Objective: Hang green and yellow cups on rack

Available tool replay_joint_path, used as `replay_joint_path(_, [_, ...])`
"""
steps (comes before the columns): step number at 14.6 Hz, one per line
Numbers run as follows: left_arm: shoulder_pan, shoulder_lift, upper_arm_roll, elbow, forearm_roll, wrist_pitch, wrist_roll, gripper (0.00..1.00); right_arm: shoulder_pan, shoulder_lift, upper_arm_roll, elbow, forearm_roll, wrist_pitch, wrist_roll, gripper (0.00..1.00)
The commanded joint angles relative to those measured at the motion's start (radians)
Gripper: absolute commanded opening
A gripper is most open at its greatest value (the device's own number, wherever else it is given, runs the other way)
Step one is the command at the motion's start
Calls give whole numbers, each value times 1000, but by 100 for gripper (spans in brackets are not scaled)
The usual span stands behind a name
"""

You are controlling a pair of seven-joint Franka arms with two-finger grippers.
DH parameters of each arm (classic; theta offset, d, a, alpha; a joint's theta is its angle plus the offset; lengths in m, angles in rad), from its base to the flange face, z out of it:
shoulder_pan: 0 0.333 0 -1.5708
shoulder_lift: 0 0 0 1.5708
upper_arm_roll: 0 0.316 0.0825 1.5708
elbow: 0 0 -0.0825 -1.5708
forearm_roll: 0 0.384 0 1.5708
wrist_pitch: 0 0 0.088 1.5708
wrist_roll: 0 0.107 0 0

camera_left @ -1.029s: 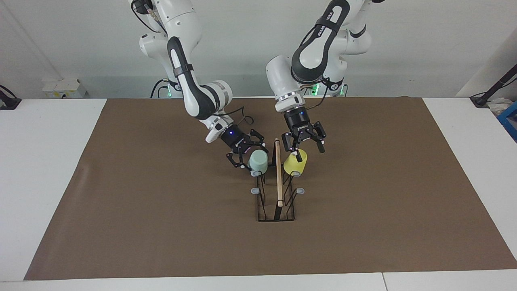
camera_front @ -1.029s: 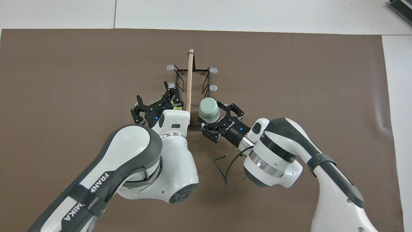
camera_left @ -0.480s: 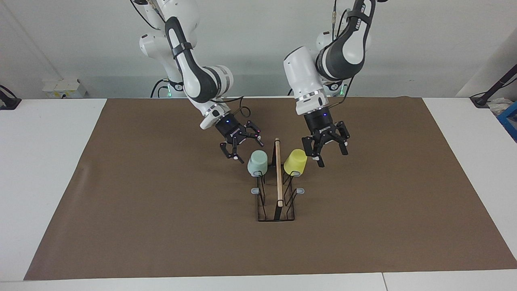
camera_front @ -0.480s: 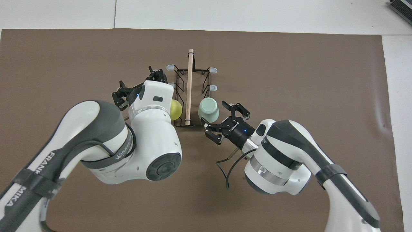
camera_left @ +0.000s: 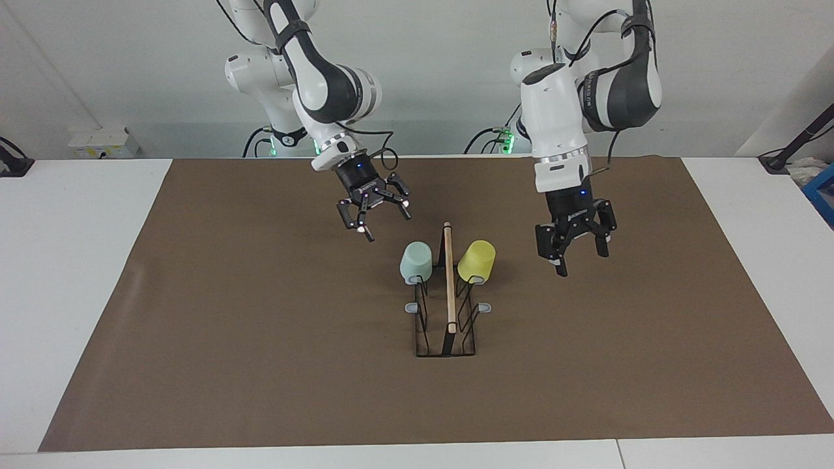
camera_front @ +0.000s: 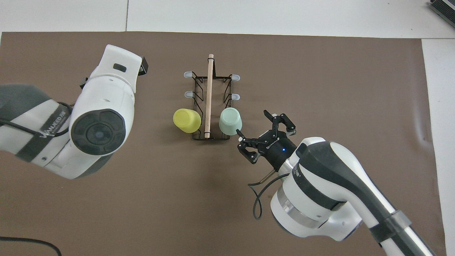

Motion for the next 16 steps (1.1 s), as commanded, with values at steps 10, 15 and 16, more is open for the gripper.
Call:
replay_joint_path(10, [-15,-148,246,-14,-574,-285,825,100,-209,3,2,-6,-566,-271,9,100])
replay_joint_path(15, [-17,-140,308,88,-595,-551,1020,100,-315,2,-1,-7,-747,-444,45,100])
replay_joint_path(16, [-17,-140,308,94,-596,-581,1023,100,-332,0,-3,-6,-788,-484,73,100])
